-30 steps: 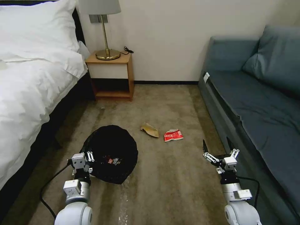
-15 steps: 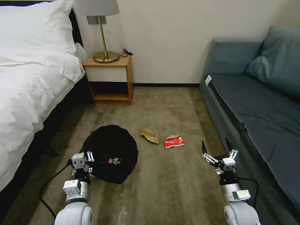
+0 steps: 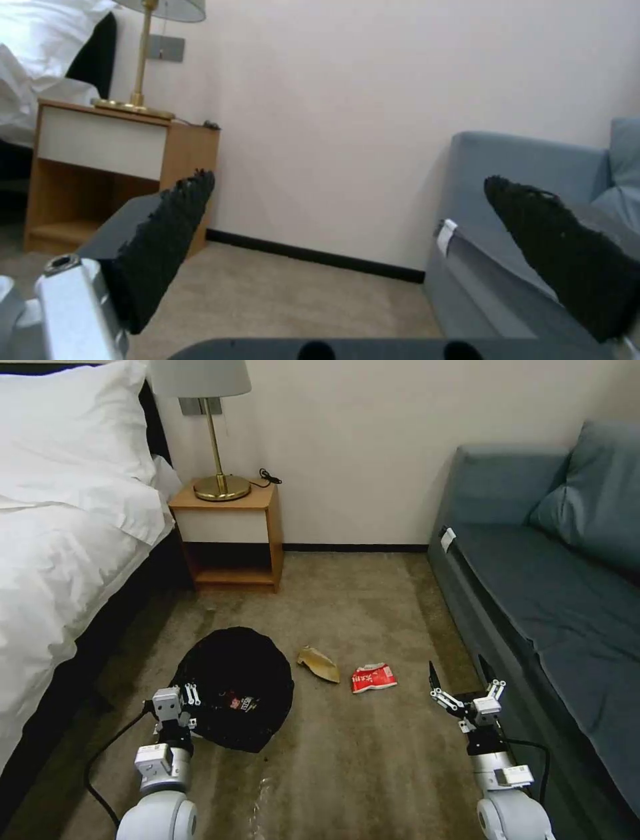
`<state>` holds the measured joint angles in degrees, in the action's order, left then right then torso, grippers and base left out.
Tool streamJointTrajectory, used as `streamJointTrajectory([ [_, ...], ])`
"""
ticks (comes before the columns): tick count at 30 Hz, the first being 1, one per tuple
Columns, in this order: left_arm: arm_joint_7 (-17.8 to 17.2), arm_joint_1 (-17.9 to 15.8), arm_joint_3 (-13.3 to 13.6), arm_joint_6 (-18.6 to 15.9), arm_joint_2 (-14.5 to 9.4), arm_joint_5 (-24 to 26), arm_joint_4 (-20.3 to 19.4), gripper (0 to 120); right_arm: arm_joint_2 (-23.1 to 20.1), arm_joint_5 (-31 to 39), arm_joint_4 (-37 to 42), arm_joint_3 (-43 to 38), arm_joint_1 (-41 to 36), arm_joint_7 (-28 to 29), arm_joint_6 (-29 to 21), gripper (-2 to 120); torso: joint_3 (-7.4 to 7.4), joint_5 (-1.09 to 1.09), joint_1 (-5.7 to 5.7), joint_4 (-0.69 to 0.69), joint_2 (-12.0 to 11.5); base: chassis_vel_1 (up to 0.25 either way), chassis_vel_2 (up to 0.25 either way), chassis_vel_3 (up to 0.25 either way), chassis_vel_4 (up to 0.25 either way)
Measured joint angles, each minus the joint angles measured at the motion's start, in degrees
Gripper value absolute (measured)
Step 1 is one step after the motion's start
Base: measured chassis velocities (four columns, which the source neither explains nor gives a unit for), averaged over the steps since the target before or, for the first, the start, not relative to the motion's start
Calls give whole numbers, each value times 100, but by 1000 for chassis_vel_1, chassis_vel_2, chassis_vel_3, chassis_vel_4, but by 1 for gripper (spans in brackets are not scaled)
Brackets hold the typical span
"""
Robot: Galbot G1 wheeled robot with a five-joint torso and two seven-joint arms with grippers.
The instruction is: Pick up the trash bin, then pick up the garbage on the floor and place it into the trash bin.
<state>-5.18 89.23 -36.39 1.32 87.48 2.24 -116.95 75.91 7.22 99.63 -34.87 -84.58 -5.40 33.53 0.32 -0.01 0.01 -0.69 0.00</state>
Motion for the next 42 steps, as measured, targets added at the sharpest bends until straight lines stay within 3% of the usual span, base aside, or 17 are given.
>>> streamJointTrajectory([
  [19,-5,7,40,36,42,-10,3,5,-64,-259,-351,49,140,-71,324,100,1,0,0,0,0,-75,76,70,-83],
  [25,-64,79,17,23,76,-5,-80,5,-415,-683,-813,346,397,80,338,100,0,1,0,0,0,0,0,0,0],
  [27,-84,105,-21,-8,85,-3,-110,5,-733,-841,-1209,519,630,-153,339,100,0,2,0,0,0,0,0,0,0],
  [35,-125,126,-74,-39,101,-50,-76,5,-1303,-872,-2066,789,1244,-822,430,100,0,2,0,1,0,0,0,0,0],
  [42,-136,117,8,12,195,-128,-23,5,-1866,-980,-3030,963,2109,-1941,549,100,0,0,0,0,0,0,0,0,0],
])
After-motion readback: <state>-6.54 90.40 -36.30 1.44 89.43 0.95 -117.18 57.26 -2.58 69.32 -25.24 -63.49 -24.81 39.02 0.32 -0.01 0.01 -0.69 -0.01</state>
